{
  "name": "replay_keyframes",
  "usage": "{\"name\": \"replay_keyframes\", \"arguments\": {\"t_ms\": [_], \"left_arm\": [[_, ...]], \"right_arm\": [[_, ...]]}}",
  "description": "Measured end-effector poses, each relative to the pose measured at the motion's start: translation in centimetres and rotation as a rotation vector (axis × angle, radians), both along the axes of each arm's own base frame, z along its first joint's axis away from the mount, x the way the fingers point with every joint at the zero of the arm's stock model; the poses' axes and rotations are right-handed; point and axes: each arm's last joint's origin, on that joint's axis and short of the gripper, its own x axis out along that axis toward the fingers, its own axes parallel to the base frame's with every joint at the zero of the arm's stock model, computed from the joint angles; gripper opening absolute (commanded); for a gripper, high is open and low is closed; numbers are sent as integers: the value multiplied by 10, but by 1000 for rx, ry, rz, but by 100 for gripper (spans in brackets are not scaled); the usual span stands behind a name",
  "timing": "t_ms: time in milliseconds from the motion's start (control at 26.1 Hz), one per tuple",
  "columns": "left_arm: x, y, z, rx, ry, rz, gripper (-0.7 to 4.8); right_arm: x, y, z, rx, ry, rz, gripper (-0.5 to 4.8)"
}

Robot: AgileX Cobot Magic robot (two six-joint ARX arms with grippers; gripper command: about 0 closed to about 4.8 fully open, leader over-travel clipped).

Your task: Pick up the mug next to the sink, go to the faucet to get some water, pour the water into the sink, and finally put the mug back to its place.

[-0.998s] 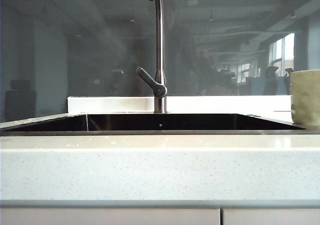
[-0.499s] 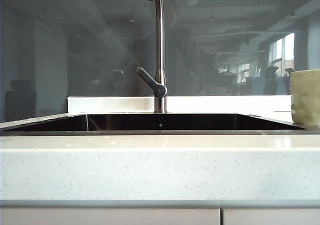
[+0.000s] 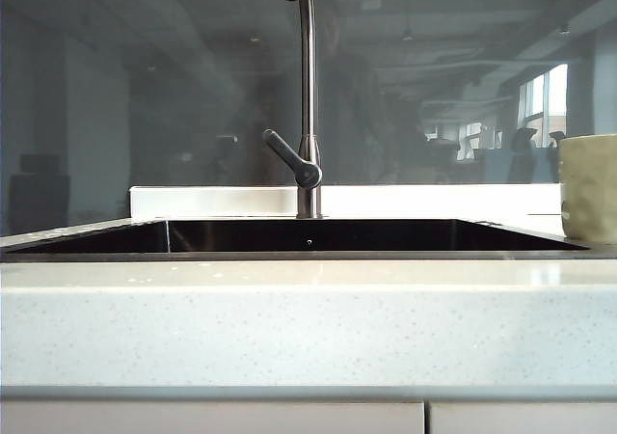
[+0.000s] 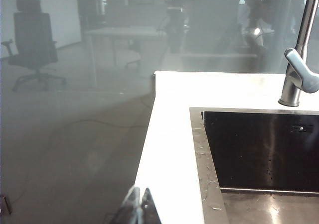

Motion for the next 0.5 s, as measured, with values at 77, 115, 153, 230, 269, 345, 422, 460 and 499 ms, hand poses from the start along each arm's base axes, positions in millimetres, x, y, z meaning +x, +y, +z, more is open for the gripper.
{"name": "replay_keyframes", "arguments": {"t_ms": [77, 115, 153, 230, 269, 345, 422, 460, 499], "left_arm": [[0, 0, 0, 0, 0, 0, -3], [0, 0, 0, 0, 0, 0, -3], [0, 0, 0, 0, 0, 0, -3], [0, 0, 0, 0, 0, 0, -3], [0, 0, 0, 0, 0, 0, -3], [0, 0, 0, 0, 1, 0, -3], [0, 0, 0, 0, 2, 0, -3], [0, 0, 0, 0, 2, 0, -3], [0, 0, 0, 0, 2, 0, -3]], "right_arm": [[3, -1, 0, 2, 3, 4, 184], [4, -1, 0, 3, 3, 8, 184], [5, -2, -1, 5, 3, 16, 183], [6, -2, -2, 9, 9, 20, 179], [6, -2, -2, 8, 7, 23, 179], [8, -2, -3, 5, -1, 25, 179], [9, -1, -4, 4, -4, 31, 146], [11, 0, -4, 5, -2, 37, 119], [12, 1, -4, 6, -2, 44, 93]]}}
